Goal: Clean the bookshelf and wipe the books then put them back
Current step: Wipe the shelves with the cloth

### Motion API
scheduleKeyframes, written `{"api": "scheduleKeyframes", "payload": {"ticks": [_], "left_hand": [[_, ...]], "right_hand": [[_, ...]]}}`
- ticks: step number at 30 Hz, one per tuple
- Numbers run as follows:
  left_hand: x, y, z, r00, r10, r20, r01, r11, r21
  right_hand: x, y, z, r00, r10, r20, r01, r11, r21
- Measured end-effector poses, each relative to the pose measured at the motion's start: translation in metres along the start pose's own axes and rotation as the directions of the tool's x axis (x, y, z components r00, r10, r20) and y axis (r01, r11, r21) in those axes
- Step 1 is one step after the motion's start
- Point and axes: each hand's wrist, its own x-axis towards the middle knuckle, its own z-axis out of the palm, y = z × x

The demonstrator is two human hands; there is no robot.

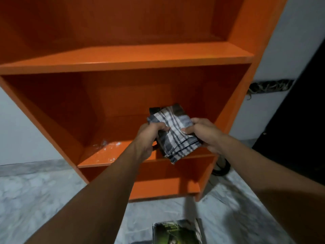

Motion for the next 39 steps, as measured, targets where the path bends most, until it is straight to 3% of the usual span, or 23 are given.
{"api": "scheduleKeyframes", "payload": {"ticks": [8, 15, 18, 20, 25, 28, 30, 33, 36, 39], "left_hand": [[0.023, -0.029, -0.004, 0.940, 0.341, -0.005, -0.325, 0.900, 0.289], [0.019, -0.020, 0.013, 0.946, 0.315, 0.079, -0.323, 0.885, 0.336], [0.034, -0.016, 0.019, 0.924, 0.381, 0.040, -0.370, 0.862, 0.347], [0.045, -0.023, 0.020, 0.908, 0.418, 0.006, -0.383, 0.825, 0.415], [0.070, -0.049, 0.016, 0.923, 0.384, 0.023, -0.272, 0.609, 0.745], [0.082, -0.078, 0.016, 0.923, 0.376, 0.081, -0.237, 0.391, 0.889], [0.091, -0.100, 0.016, 0.883, 0.456, 0.108, -0.262, 0.289, 0.921], [0.095, -0.108, 0.019, 0.853, 0.516, 0.080, -0.246, 0.262, 0.933], [0.094, -0.102, 0.019, 0.864, 0.499, 0.067, -0.226, 0.266, 0.937], [0.092, -0.103, 0.018, 0.854, 0.516, 0.069, -0.241, 0.274, 0.931]], "right_hand": [[0.012, 0.024, -0.002, 0.948, -0.314, -0.044, 0.297, 0.928, -0.224], [-0.003, 0.016, -0.005, 0.916, -0.384, 0.116, 0.399, 0.839, -0.371], [0.015, 0.016, -0.004, 0.901, -0.433, -0.013, 0.366, 0.779, -0.510], [0.023, 0.017, 0.000, 0.857, -0.504, -0.109, 0.319, 0.683, -0.658], [0.040, 0.019, 0.003, 0.778, -0.621, -0.094, 0.204, 0.392, -0.897], [0.054, 0.022, 0.004, 0.813, -0.578, -0.075, 0.119, 0.291, -0.949], [0.073, 0.037, 0.002, 0.890, -0.453, -0.050, 0.089, 0.279, -0.956], [0.097, 0.059, 0.001, 0.971, -0.233, -0.057, 0.023, 0.329, -0.944], [0.104, 0.063, 0.004, 0.961, -0.258, -0.095, 0.023, 0.419, -0.908], [0.096, 0.073, 0.002, 0.910, -0.408, -0.077, 0.108, 0.412, -0.905]]}}
